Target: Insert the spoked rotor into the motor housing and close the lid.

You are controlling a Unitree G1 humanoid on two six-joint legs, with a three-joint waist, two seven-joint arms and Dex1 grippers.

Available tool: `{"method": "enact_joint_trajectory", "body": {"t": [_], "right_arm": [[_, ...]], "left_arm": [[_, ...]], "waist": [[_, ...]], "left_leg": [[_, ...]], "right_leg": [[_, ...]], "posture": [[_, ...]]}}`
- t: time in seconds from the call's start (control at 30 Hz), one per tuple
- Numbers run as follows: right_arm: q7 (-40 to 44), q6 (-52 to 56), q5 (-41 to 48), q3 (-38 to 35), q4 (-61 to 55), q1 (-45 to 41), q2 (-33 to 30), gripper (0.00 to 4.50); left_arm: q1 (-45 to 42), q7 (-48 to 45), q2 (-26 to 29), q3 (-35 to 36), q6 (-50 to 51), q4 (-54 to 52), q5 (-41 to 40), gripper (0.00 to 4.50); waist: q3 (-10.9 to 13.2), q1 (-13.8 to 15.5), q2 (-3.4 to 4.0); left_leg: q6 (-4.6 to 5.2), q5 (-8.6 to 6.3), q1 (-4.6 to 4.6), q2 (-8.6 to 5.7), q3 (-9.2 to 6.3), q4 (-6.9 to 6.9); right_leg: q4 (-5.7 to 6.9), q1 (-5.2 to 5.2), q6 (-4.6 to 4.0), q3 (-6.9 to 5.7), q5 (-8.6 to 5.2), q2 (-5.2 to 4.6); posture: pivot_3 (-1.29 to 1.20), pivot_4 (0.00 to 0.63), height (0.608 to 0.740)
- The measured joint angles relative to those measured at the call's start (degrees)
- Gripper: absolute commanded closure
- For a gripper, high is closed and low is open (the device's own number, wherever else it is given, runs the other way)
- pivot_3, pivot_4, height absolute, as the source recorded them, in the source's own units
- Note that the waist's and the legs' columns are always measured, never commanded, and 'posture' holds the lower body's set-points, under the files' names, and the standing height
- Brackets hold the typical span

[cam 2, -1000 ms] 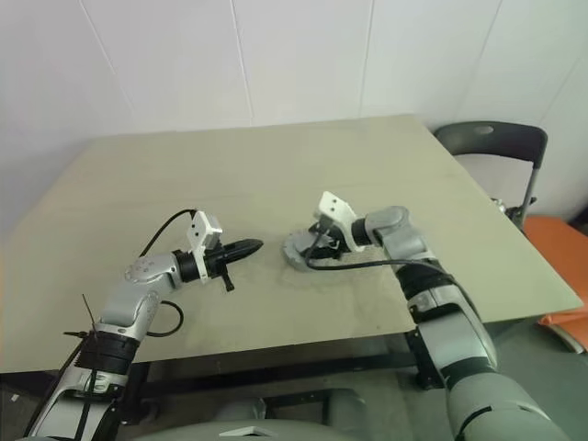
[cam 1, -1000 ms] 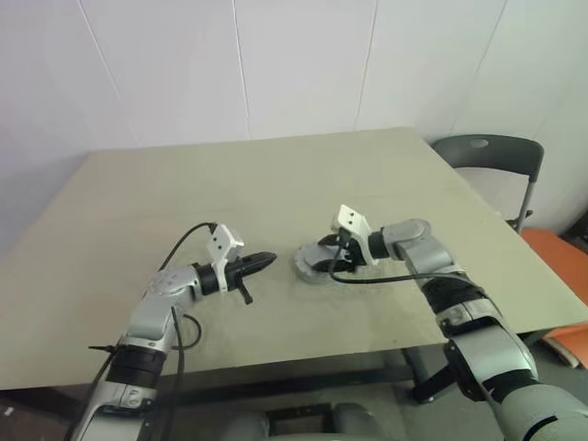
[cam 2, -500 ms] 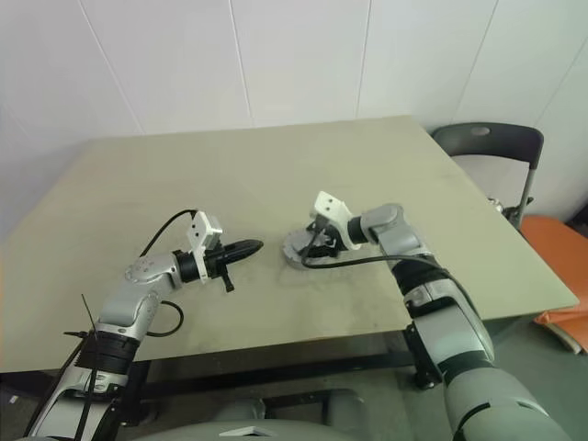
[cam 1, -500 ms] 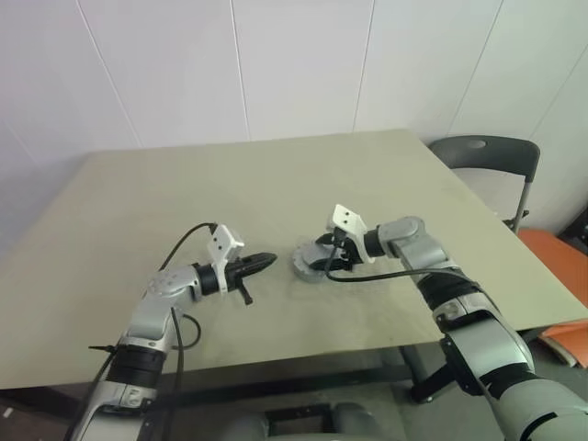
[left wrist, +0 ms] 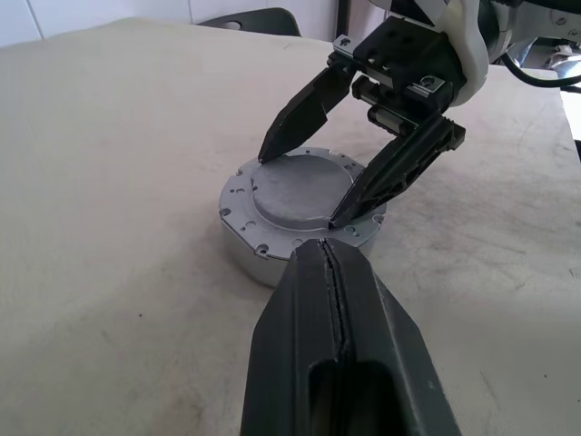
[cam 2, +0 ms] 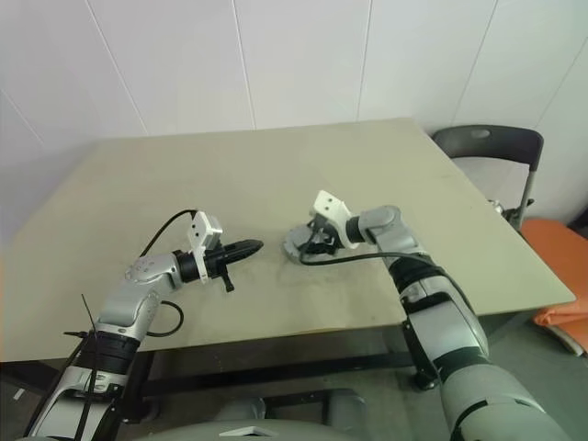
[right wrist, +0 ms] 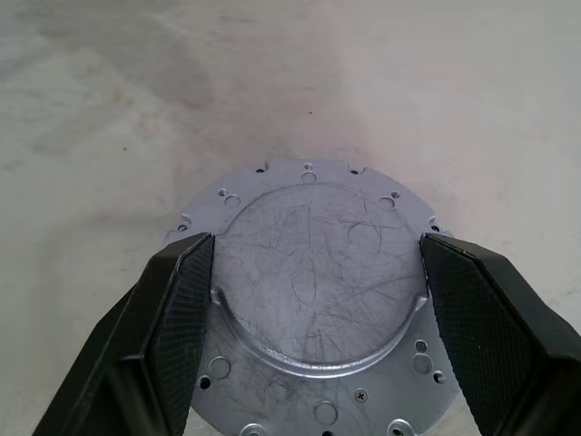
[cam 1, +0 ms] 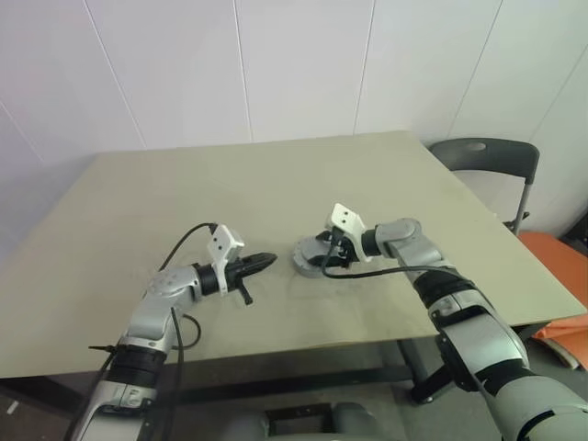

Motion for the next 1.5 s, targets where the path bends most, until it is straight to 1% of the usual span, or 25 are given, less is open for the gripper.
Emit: {"method": "enact_joint_trajectory", "body": {"t": [0.33, 0.43, 0.53, 0.6, 0.7, 0.73, 0.9, 1.03, 1.07, 1.13, 1.2, 1.27, 1.3, 1.37, 1.47, 1.5], "right_arm": [[-1.1, 0.4, 0.0, -0.8, 3.4, -2.3, 0.4, 1.28], [0.9, 2.6, 0.1, -0.9, 3.0, -2.8, 0.1, 1.28], [4.3, 6.2, 0.2, -0.9, 0.7, -3.0, -1.2, 1.28], [4.5, 6.7, 0.2, -1.0, 0.5, -3.3, -1.1, 1.28], [2.8, 4.1, 0.1, -0.9, 2.1, -3.3, -0.6, 1.28], [2.1, 3.1, 0.0, -0.9, 2.6, -3.3, -0.6, 1.28], [-2.6, -1.9, -0.7, -1.0, 5.0, -3.2, 0.3, 1.28], [-4.2, -2.7, -0.4, -2.0, 6.3, -3.3, 0.8, 1.28], [-4.1, -2.2, -0.1, -2.3, 6.4, -3.3, 0.8, 1.28], [-2.6, 0.2, 1.1, -3.4, 6.2, -3.3, 0.8, 1.28], [1.4, 4.7, 2.9, -4.5, 4.3, -3.0, 0.2, 1.28], [4.5, 7.3, 3.6, -4.5, 1.9, -2.4, -0.3, 1.28], [5.2, 7.7, 3.8, -4.5, 0.5, -2.0, -0.4, 1.28], [4.5, 6.4, 3.8, -4.8, 0.6, -1.9, -0.3, 1.28], [-2.5, 0.8, 1.8, -5.0, 2.7, -2.4, 0.2, 1.28], [-3.3, -0.7, 1.5, -5.1, 3.2, -2.4, 0.2, 1.28]], "left_arm": [[0.0, 0.0, -0.1, -0.1, 0.0, 0.0, 0.0, 4.50], [0.0, 0.0, -0.1, -0.1, 0.0, 0.0, 0.0, 4.50], [0.0, 0.0, -0.2, -0.2, 0.0, 0.1, 0.0, 4.50], [0.0, 0.0, -0.2, -0.2, 0.0, 0.1, 0.0, 4.50], [0.0, 0.1, -0.3, -0.2, 0.0, 0.1, 0.0, 4.50], [0.0, 0.1, -0.3, -0.3, 0.0, 0.1, 0.0, 4.50], [0.0, 0.0, -0.3, -0.3, 0.0, 0.1, 0.0, 4.50], [0.0, 0.0, -0.3, -0.5, 0.0, 0.3, 0.0, 4.50], [0.0, 0.0, -0.3, -0.7, 0.0, 0.4, 0.0, 4.50], [0.0, 0.0, -0.3, -0.9, 0.0, 0.6, 0.0, 4.50], [0.0, 0.0, -0.3, -1.0, 0.0, 0.6, 0.0, 4.50], [-0.1, 0.0, -0.3, -1.0, 0.0, 0.8, 0.0, 4.50], [-0.2, 0.0, -0.3, -1.1, 0.0, 1.0, 0.0, 4.50], [-0.5, 0.0, -0.3, -1.2, 0.0, 1.0, 0.0, 4.50], [-1.3, 0.0, -0.4, -1.3, -0.1, 1.0, 0.0, 4.50], [-1.1, 0.0, -0.3, -1.3, 0.0, 1.0, 0.0, 4.50]], "waist": [[0.1, 0.1, 0.03], [0.1, 0.1, 0.03], [0.1, 0.4, 0.03], [0.1, 0.3, 0.01], [0.1, 0.1, -0.02], [0.1, 0.1, -0.02], [0.2, 0.1, -0.08], [0.6, 0.1, -0.07], [0.6, 0.1, -0.05], [0.6, 0.1, -0.05], [0.6, 0.2, -0.05], [0.6, 0.2, -0.04], [0.6, 0.0, -0.06], [0.6, -0.1, -0.07], [0.6, 0.2, -0.08], [0.6, 0.3, -0.07]], "left_leg": [[0.17, 0.14, -0.07, 0.00, -0.01, 0.02], [0.12, 0.18, -0.07, 0.00, -0.01, 0.05], [0.06, 0.23, -0.26, 0.00, -0.05, 0.03], [0.05, 0.23, -0.26, -0.03, -0.01, -0.10], [0.04, 0.22, -0.24, -0.07, 0.10, -0.12], [0.03, 0.21, -0.23, -0.07, 0.10, -0.07], [-0.16, 0.10, -0.22, -0.02, 0.04, -0.05], [-0.14, 0.11, -0.27, 0.00, 0.02, -0.06], [0.00, 0.19, -0.27, 0.00, 0.02, -0.05], [0.04, 0.22, -0.27, 0.00, 0.02, -0.03], [0.04, 0.25, -0.26, 0.01, 0.02, 0.09], [0.03, 0.27, -0.33, 0.07, -0.07, 0.02], [0.01, 0.24, -0.35, 0.05, -0.02, -0.27], [-0.02, 0.17, -0.50, 0.05, 0.04, -0.40], [-0.08, 0.16, -1.06, -0.01, 0.07, -0.33], [-0.11, 0.17, -1.23, -0.06, 0.07, -0.31]], "right_leg": [[0.12, -0.10, -0.07, 0.01, 0.06, -0.01], [0.22, -0.16, -0.12, 0.02, 0.09, 0.03], [0.20, -0.41, -0.04, 0.05, 0.05, 0.12], [0.04, -0.40, -0.03, 0.12, 0.09, 0.07], [-0.04, -0.37, -0.14, 0.27, -0.01, -0.01], [-0.04, -0.34, -0.01, 0.27, -0.10, -0.01], [-0.02, -0.26, -0.03, 0.13, -0.08, -0.04], [-0.01, -0.26, -0.03, 0.02, -0.08, -0.02], [0.01, -0.26, -0.03, 0.02, -0.08, -0.02], [0.07, -0.27, -0.08, 0.03, -0.04, -0.02], [0.25, -0.33, -0.11, 0.04, 0.09, 0.02], [0.22, -0.49, -0.01, 0.09, 0.05, 0.21], [0.13, -0.60, -0.05, 0.17, 0.04, 0.17], [0.07, -0.83, -0.07, 0.30, 0.03, 0.15], [0.11, -1.39, -0.10, 0.33, 0.06, 0.04], [0.12, -1.55, -0.11, 0.33, 0.08, -0.01]], "posture": [[0.00, 0.000, 0.740], [0.00, 0.000, 0.740], [0.00, 0.000, 0.740], [0.00, 0.000, 0.740], [0.00, 0.000, 0.740], [0.00, 0.000, 0.740], [0.00, 0.000, 0.740], [0.00, 0.000, 0.740], [0.00, 0.000, 0.740], [0.00, 0.000, 0.740], [0.00, 0.000, 0.740], [0.00, 0.000, 0.740], [0.00, 0.000, 0.740], [0.00, 0.000, 0.740], [0.00, 0.000, 0.740], [0.00, 0.000, 0.740]]}}
